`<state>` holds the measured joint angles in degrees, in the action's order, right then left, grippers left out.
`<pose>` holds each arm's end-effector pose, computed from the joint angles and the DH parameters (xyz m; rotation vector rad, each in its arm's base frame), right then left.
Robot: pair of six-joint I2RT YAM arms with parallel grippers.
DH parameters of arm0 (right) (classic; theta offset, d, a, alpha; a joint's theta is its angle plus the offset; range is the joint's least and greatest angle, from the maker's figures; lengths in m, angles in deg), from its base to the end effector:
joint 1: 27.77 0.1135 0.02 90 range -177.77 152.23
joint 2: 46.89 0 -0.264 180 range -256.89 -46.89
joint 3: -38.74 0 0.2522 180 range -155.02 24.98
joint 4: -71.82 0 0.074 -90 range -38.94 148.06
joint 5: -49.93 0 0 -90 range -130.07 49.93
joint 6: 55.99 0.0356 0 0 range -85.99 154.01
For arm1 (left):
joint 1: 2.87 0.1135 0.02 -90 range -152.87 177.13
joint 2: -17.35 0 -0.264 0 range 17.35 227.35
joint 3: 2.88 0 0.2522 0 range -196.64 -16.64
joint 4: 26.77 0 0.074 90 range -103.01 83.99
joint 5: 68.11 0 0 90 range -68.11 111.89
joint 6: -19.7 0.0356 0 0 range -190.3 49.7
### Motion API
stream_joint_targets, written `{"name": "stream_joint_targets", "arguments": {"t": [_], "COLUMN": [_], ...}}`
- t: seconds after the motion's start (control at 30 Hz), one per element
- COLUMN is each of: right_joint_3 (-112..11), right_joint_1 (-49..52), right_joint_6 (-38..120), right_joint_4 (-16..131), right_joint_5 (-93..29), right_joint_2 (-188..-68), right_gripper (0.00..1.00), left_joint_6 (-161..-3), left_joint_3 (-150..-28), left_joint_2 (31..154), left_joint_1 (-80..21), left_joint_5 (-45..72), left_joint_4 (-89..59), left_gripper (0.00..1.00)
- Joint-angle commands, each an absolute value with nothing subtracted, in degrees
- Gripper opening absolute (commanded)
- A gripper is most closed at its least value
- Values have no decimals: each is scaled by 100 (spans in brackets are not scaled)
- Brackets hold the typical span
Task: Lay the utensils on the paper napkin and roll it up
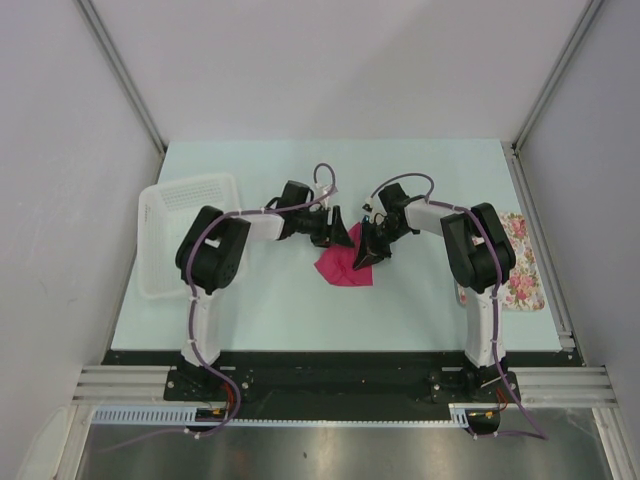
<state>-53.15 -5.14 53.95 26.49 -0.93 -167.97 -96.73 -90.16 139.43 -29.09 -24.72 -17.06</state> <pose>0.3639 0.1760 0.1187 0.2102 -2.9248 -1.1147 0.3811 -0.2165 0.1242 0.4334 2.4254 -1.3869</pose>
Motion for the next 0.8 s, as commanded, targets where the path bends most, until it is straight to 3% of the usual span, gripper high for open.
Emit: {"name": "stream_joint_targets", "arguments": {"t": [0.0, 0.43, 0.77], "right_joint_3": [-5201, -5157, -5087], "right_joint_1": [-404, -413, -413], "right_joint_6": [5290, 5317, 5352], "right_joint_4": [2765, 2897, 2993], "right_joint_5": [-878, -948, -904], "right_joint_2": [-17257, -17231, -17222], "right_gripper": [8, 7, 6], "left_joint_6": [-9613, -10043, -10835], "left_joint_3": [-8777, -7176, -7526], "left_joint_2": [13909, 12880, 12906], "left_joint_1": [-2827, -2273, -2642], "left_joint_5": [-3031, -3568, -3401], "left_joint_4": [-1827, -2327, -3050], "left_gripper": [63, 59, 27]}}
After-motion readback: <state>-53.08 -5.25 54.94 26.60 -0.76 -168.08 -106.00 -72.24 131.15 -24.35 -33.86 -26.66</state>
